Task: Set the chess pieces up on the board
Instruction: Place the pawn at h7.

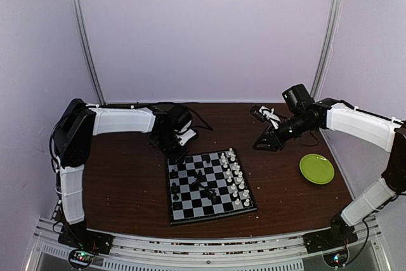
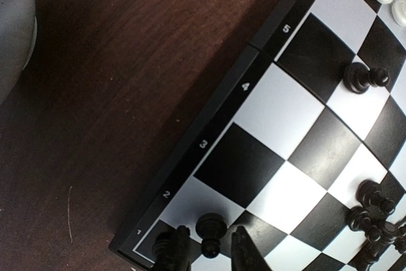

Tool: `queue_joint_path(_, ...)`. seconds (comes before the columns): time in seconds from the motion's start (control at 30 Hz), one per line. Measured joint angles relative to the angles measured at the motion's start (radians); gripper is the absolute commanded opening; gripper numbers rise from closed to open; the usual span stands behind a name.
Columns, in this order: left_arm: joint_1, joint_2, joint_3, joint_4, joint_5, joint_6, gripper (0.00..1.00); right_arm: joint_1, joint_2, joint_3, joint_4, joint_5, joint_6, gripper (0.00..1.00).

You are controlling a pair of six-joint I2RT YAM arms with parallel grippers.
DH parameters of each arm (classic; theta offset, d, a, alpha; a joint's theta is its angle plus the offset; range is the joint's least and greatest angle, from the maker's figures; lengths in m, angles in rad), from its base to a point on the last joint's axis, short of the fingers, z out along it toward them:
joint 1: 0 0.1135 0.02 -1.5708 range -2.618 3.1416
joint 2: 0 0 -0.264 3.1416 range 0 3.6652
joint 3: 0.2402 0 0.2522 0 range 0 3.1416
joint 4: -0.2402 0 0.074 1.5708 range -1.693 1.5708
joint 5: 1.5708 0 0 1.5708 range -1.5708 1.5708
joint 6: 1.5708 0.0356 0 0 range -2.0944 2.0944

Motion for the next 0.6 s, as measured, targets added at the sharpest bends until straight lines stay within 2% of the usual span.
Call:
queue_joint_path(0.2, -0.003, -0.006, 0.010, -0.001, 0.013, 0.000, 0.30, 0.000, 0.000, 0.000, -0.003, 0.000, -0.001, 0.36)
queue_joint_path(0.43, -0.021, -0.066, 0.077, 0.034, 0.031, -0.002, 0.31, 0.000, 0.000, 0.001, -0.011, 0.000, -0.001, 0.36)
queue_joint_path(0.6, -0.045, -0.048, 0.142, 0.080, 0.071, -0.003, 0.31, 0.000, 0.000, 0.001, -0.012, 0.003, 0.000, 0.36)
